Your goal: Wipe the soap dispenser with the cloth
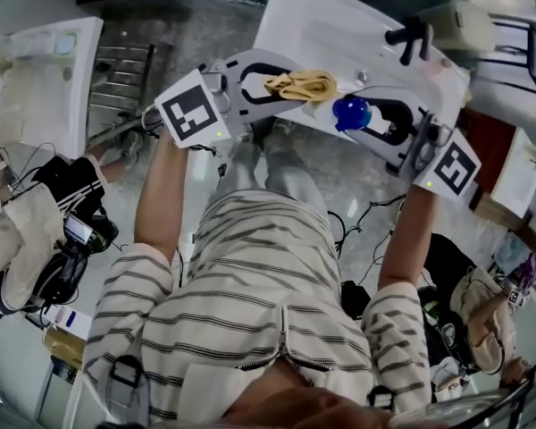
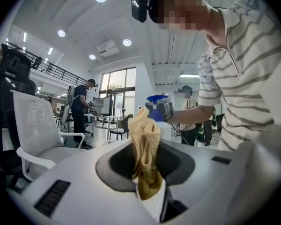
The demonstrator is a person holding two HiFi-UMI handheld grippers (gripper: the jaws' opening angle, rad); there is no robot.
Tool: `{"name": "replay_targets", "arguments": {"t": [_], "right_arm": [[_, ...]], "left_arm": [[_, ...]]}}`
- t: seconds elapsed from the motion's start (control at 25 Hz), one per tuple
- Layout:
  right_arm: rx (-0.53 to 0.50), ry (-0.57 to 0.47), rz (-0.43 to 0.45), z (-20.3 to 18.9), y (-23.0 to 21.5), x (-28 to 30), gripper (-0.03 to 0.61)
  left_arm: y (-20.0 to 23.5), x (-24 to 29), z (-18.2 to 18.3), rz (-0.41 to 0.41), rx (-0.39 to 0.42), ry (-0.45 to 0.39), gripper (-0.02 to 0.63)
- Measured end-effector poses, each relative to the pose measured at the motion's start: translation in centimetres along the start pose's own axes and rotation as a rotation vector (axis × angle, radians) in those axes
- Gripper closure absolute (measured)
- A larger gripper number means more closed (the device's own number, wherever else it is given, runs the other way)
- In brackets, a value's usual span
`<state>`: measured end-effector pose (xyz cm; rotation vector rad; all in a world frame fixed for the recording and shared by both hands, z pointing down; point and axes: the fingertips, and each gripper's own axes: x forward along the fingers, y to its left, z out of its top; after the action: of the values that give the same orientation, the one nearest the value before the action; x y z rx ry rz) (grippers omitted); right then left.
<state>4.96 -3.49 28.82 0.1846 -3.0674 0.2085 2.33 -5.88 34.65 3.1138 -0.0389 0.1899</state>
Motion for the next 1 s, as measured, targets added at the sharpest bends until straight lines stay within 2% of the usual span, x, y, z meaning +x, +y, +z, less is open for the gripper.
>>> {"name": "replay_targets", "arguments": {"t": [0.2,0.44,0.72,1.0], "right_arm": [[0.001,0.029,-0.069,-0.7,-1.3,0.2,0.459],[0.016,0.025,-0.170,-0.8,-2.4,0.1,0.459],[0.016,0.005,-0.202,-0.3,-2.6,0.3,0.459],[0.030,-0.015,-0.272,-0.7,-3.3,0.6,0.459]], "left_arm": [[0.3,-0.5,-1.0,0.036,-0.025,0.014,0.515],[0.7,-0.9,-1.7,0.128,-0.051,0.003,0.515],[1.0,-0.6,-3.3,0.176,-0.109,-0.006,0.515],[1.6,-0.4,-5.0,0.211,-0.140,0.008,0.515]]}}
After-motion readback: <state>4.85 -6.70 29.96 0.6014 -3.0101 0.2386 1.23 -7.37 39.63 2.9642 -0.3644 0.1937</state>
